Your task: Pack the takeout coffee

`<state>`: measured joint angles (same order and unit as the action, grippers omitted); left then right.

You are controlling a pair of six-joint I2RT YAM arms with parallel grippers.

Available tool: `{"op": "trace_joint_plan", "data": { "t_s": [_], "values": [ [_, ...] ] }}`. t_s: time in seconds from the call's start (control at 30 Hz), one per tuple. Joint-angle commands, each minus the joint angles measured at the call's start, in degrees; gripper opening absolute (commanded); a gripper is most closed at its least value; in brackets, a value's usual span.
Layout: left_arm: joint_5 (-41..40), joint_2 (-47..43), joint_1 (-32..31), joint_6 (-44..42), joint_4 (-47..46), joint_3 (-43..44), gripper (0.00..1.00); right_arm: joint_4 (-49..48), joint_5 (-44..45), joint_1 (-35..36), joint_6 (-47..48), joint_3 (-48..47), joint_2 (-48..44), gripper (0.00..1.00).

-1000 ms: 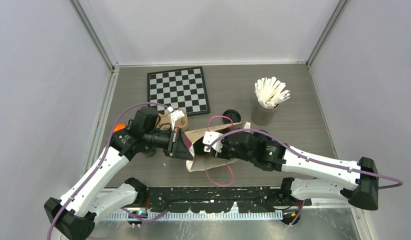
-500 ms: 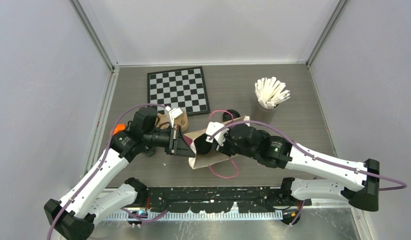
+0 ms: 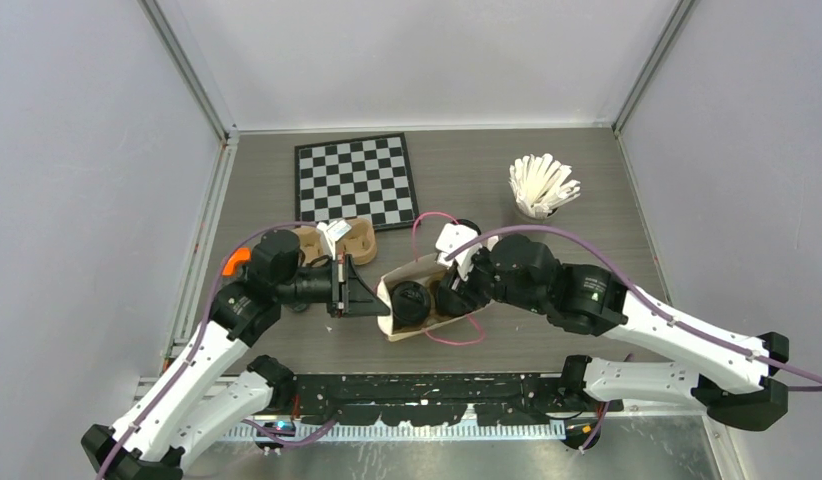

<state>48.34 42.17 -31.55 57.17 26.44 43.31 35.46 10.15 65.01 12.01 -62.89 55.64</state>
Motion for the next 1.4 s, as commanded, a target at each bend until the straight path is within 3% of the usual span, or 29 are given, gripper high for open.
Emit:
{"op": "trace_joint_plan", "data": {
  "t_s": [0.0,0.2,0.4,0.53,0.7,1.0,1.1,1.13,1.17,1.27,1.37],
  "values": [
    [-1.11,-1.99,-0.26,3.78,-3.03,1.12,0.00,2.34,-1.70,-0.21,-4.47,-5.23,-1.12,0.50],
    [-1.73,0.11,-0.26,3.73,2.38,4.28,0.00,2.32,-0.91,-0.18,-9.90,-9.54,-2.69,0.58],
    [-3.51,0.81,-0.27,-0.68,8.04,5.91,0.02,2.92,1.15,-0.21,-15.25,-11.69,-5.84,0.60],
    [-4.49,1.51,-0.27,-4.06,11.87,7.82,0.13,3.44,10.09,-0.15,-21.45,-14.49,-7.44,0.66],
    [-6.69,3.28,-0.27,-8.76,16.57,12.01,0.41,7.81,16.46,-0.19,-26.48,-17.72,-7.15,0.71],
    [-17.04,7.80,-0.27,-22.08,27.51,24.87,0.66,10.91,35.28,-1.74,-22.04,-22.01,-2.87,0.75],
    [-18.47,8.78,-0.27,-25.32,29.37,27.68,0.77,12.68,35.52,-7.13,-20.77,-23.62,0.51,0.71],
    [-18.53,8.94,-0.27,-26.11,29.59,28.23,0.94,13.84,34.15,-9.92,-21.18,-24.50,2.03,0.70],
    [-18.83,9.17,-0.27,-26.72,30.28,28.76,0.99,15.01,30.67,-13.27,-21.20,-25.18,3.54,0.70],
    [-20.64,10.10,-0.27,-28.01,32.80,30.26,1.00,19.03,20.32,-23.29,-22.12,-27.55,8.46,0.69],
    [-22.15,9.81,-0.24,-28.81,33.34,30.80,1.00,22.45,15.38,-31.02,-23.40,-29.82,13.15,0.66]
  ]
}}
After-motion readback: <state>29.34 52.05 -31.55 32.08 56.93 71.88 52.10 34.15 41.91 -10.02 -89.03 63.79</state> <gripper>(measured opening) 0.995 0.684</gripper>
